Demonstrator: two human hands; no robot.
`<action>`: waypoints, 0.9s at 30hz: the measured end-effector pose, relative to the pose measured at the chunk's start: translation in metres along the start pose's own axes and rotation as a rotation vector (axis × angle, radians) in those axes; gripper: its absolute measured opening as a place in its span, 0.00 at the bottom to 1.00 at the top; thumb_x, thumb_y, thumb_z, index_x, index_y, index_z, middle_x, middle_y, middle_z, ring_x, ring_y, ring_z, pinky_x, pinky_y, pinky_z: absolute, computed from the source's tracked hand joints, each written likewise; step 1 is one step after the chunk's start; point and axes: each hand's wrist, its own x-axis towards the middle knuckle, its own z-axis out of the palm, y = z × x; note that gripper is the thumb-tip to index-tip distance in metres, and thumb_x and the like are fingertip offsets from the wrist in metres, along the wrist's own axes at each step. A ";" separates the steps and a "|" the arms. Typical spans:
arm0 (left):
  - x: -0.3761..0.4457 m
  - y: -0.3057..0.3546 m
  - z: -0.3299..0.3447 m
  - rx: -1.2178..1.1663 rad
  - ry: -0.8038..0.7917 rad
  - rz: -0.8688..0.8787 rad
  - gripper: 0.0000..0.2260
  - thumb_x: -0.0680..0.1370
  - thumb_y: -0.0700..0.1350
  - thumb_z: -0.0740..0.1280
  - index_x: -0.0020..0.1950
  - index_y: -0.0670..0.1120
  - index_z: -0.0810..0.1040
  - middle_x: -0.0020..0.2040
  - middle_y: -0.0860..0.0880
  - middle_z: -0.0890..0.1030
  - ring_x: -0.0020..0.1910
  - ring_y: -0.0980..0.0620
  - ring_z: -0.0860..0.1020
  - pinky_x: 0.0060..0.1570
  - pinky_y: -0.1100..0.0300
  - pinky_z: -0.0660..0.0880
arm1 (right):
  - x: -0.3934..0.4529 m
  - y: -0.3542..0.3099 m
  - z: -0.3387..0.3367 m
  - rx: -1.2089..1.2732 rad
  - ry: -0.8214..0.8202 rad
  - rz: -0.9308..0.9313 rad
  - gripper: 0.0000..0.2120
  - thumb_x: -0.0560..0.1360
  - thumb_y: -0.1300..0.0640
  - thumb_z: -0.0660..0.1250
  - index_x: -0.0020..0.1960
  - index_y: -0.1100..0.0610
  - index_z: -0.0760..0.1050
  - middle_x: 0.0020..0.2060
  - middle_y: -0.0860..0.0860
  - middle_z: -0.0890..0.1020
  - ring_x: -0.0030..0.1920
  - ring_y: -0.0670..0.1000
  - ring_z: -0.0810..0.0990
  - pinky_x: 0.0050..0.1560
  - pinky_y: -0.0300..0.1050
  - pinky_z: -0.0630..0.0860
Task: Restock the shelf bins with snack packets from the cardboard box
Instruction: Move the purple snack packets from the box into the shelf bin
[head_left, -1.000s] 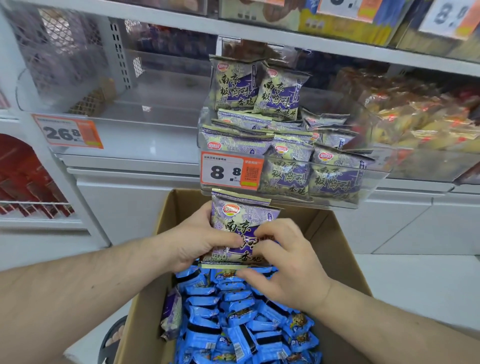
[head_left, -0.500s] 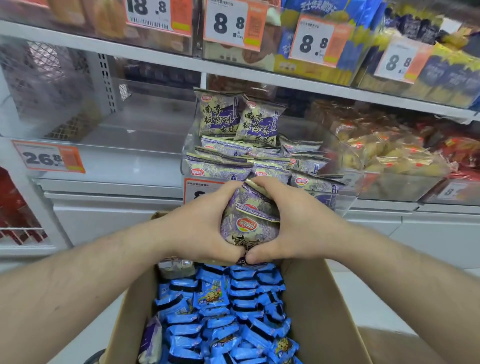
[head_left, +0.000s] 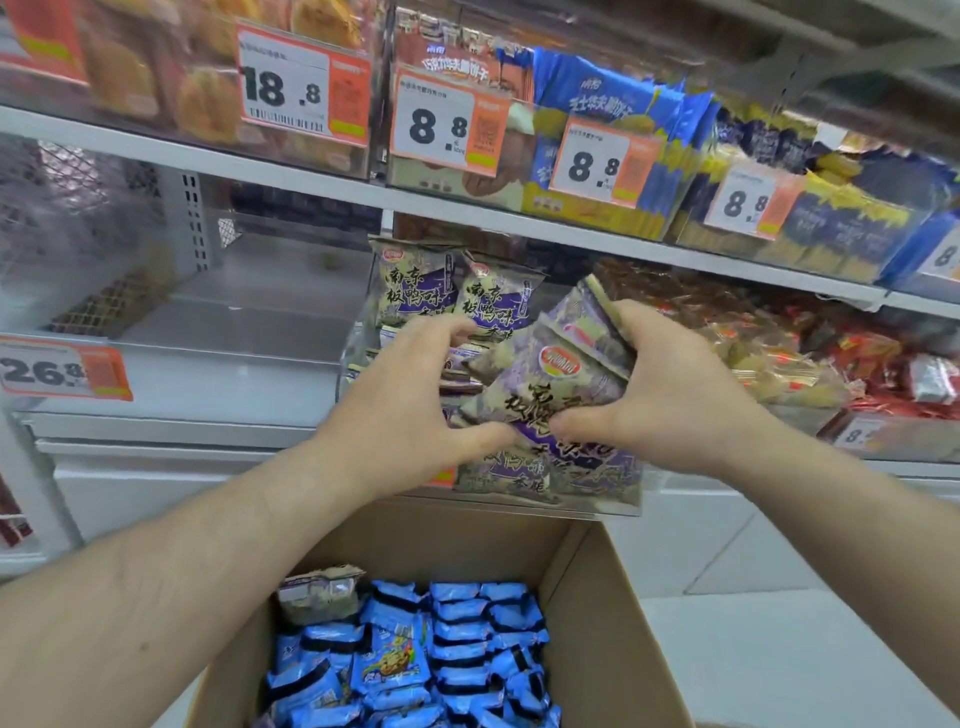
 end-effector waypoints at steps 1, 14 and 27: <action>0.002 -0.004 0.001 0.082 0.010 0.037 0.34 0.65 0.62 0.73 0.68 0.53 0.68 0.61 0.57 0.70 0.59 0.59 0.70 0.60 0.58 0.69 | 0.002 -0.001 -0.007 -0.040 0.032 0.007 0.30 0.56 0.44 0.81 0.52 0.46 0.70 0.41 0.38 0.78 0.40 0.37 0.78 0.38 0.32 0.74; -0.005 -0.041 0.029 0.527 0.027 0.159 0.13 0.67 0.61 0.62 0.45 0.59 0.82 0.53 0.55 0.79 0.57 0.48 0.74 0.59 0.49 0.59 | 0.108 0.070 0.007 -0.793 0.171 -0.063 0.27 0.66 0.49 0.73 0.60 0.56 0.67 0.52 0.55 0.77 0.53 0.60 0.76 0.43 0.49 0.68; -0.006 -0.047 0.034 0.492 0.078 0.204 0.09 0.66 0.54 0.68 0.45 0.56 0.81 0.51 0.57 0.79 0.55 0.50 0.73 0.59 0.48 0.60 | 0.165 0.099 0.032 -0.735 -0.134 0.100 0.36 0.71 0.34 0.67 0.74 0.49 0.63 0.67 0.54 0.73 0.68 0.59 0.70 0.67 0.58 0.62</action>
